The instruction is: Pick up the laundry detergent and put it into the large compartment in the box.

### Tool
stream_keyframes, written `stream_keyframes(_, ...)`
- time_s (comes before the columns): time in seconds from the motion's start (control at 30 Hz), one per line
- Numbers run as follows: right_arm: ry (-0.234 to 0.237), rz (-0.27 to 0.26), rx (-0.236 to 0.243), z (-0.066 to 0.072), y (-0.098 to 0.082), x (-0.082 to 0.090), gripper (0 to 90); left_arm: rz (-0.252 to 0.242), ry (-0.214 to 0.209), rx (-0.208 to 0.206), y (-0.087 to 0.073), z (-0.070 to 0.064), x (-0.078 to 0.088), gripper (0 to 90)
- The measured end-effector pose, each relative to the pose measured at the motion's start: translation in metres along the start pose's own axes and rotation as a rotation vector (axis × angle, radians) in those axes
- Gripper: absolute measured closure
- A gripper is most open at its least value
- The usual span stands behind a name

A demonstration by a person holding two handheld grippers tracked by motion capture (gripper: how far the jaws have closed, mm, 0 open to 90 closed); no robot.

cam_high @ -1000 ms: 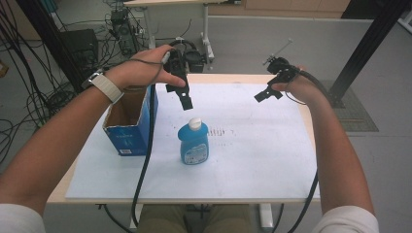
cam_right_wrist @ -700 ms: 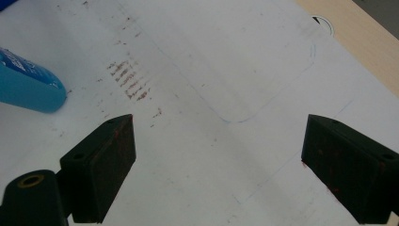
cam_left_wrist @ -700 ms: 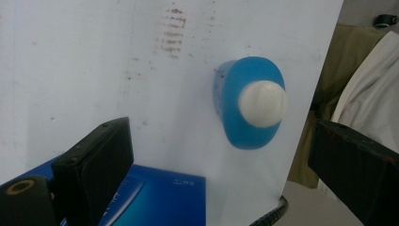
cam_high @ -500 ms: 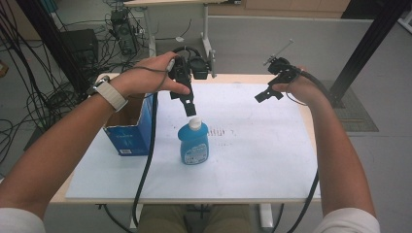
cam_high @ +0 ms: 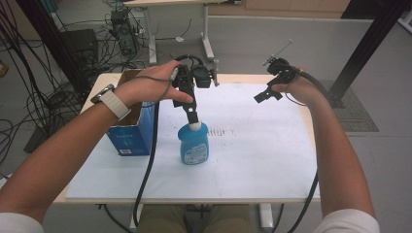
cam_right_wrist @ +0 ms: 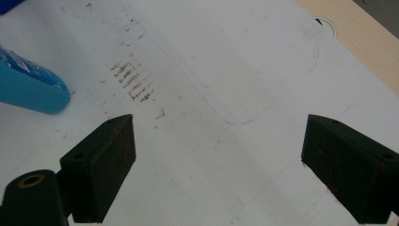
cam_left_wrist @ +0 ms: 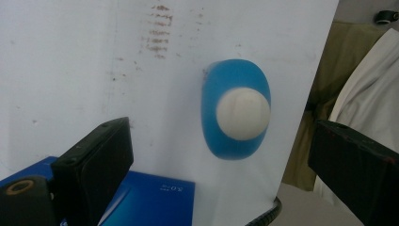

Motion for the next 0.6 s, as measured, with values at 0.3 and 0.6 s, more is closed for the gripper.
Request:
stream_keyframes(0.3,0.002,-0.005,-0.008,-0.001,-0.002,0.001,10.3,0.004,-0.010,-0.007,0.003,-0.005,-0.013,7.7)
stream_keyframes(0.6,0.008,-0.007,-0.011,-0.001,-0.004,0.002,10.3,0.010,-0.002,0.001,0.006,-0.009,-0.021,7.6)
Point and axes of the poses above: each handheld gripper's, and its own axes: x roughly backward along the jaws, y roughly out of its top, z roughly to its left, the point moved 7 cm from there along -x, roughly forward along the jaws, and after that the axes turned 1 degree about -x, right-handed, at the moved point
